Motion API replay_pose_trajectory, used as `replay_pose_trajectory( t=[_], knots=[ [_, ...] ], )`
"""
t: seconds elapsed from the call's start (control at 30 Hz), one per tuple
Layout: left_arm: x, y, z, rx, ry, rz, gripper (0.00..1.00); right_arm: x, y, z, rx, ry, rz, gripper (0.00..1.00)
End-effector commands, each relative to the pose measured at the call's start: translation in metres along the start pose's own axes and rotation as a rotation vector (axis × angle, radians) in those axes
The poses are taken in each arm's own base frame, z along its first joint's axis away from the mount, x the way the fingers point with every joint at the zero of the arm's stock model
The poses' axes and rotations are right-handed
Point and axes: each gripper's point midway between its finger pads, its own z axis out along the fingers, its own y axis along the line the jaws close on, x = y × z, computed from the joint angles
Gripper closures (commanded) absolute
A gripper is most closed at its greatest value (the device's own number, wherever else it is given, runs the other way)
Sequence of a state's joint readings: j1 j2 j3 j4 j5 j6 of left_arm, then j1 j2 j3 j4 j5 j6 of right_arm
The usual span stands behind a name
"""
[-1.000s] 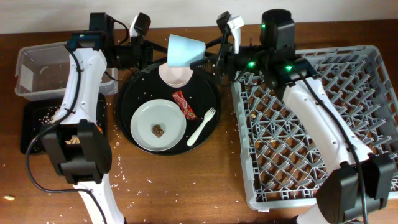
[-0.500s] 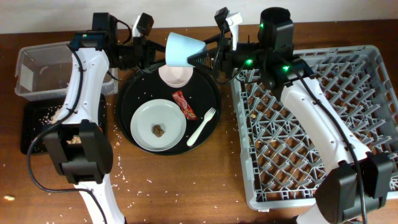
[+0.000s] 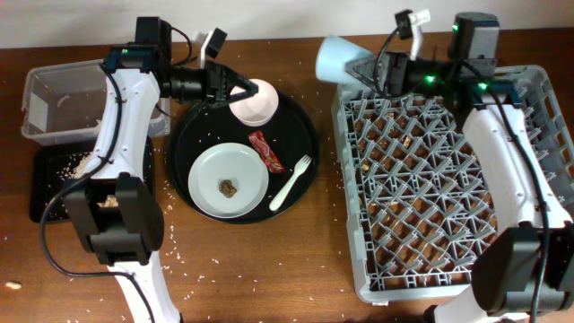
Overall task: Sort waste into correct bins and load items into the dishwasher rack
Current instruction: 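Place the blue cup upside down in the dish rack with right gripper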
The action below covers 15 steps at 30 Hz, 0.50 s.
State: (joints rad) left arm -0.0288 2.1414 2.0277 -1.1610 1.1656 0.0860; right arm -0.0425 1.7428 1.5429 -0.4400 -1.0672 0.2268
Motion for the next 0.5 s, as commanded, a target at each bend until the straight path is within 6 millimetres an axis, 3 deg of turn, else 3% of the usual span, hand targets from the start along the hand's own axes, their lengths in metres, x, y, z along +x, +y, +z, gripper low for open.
replay_pose_trajectory(
  t=[0.0,0.1,0.2,0.27,0.33,0.47],
  knots=[
    [0.0,0.05,-0.013,-0.34,0.018,0.027,0.67,0.005,-0.013,-0.031,0.227,-0.011,0.045,0.5],
    [0.003,0.08,-0.027,-0.532,0.034,0.025,0.62,0.034,-0.031,-0.061,0.499,0.058,0.117,0.5],
    [0.003,0.09,-0.033,-0.604,0.038,0.025,0.58,0.054,-0.024,-0.11,0.759,0.095,0.153,0.5],
    [0.003,0.092,-0.034,-0.616,0.039,0.026,0.57,0.08,-0.022,-0.145,0.933,0.16,0.192,0.49],
    [0.004,0.097,-0.039,-0.657,0.042,0.025,0.57,0.114,-0.023,-0.165,1.033,0.286,0.268,0.5],
    [0.004,0.1,-0.041,-0.676,0.044,0.025,0.57,0.151,-0.014,-0.159,1.086,0.469,0.318,0.5]
  ],
)
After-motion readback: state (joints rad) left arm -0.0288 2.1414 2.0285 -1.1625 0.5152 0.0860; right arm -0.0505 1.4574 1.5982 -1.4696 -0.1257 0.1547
